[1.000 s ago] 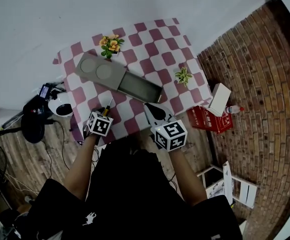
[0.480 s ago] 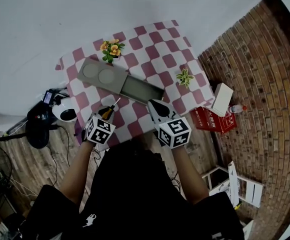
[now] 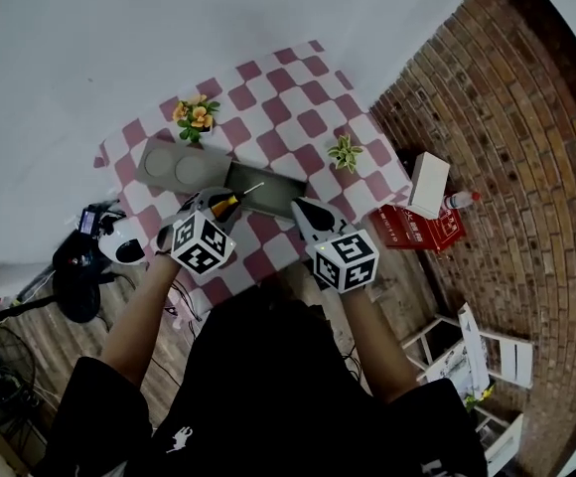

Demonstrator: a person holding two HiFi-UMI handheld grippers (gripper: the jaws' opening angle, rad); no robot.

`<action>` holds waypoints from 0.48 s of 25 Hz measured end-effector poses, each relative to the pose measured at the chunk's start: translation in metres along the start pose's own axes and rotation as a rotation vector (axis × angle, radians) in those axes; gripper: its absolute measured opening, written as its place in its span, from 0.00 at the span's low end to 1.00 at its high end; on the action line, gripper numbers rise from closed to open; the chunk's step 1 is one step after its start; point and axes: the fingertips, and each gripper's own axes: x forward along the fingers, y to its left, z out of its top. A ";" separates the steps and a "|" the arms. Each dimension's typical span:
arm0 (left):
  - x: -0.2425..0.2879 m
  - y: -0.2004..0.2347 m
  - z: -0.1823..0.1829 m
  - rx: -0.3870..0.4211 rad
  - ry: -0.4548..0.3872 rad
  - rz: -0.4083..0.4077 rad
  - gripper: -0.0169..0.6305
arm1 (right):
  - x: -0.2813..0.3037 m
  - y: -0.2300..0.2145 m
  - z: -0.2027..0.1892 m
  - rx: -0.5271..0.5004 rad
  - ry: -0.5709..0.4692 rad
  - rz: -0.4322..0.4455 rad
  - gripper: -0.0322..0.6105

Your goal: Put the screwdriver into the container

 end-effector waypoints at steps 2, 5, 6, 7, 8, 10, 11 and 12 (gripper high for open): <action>0.011 0.000 0.012 0.069 0.000 -0.036 0.15 | -0.005 -0.009 0.000 0.011 -0.004 -0.024 0.05; 0.033 -0.004 0.025 0.185 0.009 -0.087 0.15 | -0.011 -0.022 -0.004 0.033 -0.003 -0.061 0.05; 0.040 -0.006 0.027 0.230 0.018 -0.103 0.15 | -0.013 -0.026 -0.005 0.040 -0.002 -0.072 0.05; 0.048 -0.008 0.029 0.276 0.028 -0.121 0.15 | -0.016 -0.030 -0.007 0.048 -0.002 -0.082 0.05; 0.057 -0.010 0.029 0.319 0.040 -0.140 0.15 | -0.018 -0.033 -0.009 0.055 -0.001 -0.092 0.05; 0.072 -0.016 0.027 0.394 0.065 -0.181 0.15 | -0.024 -0.039 -0.014 0.071 0.003 -0.113 0.05; 0.079 -0.019 0.025 0.428 0.078 -0.202 0.15 | -0.027 -0.043 -0.017 0.080 0.006 -0.123 0.05; 0.086 -0.023 0.022 0.462 0.090 -0.220 0.15 | -0.030 -0.046 -0.020 0.088 0.009 -0.133 0.05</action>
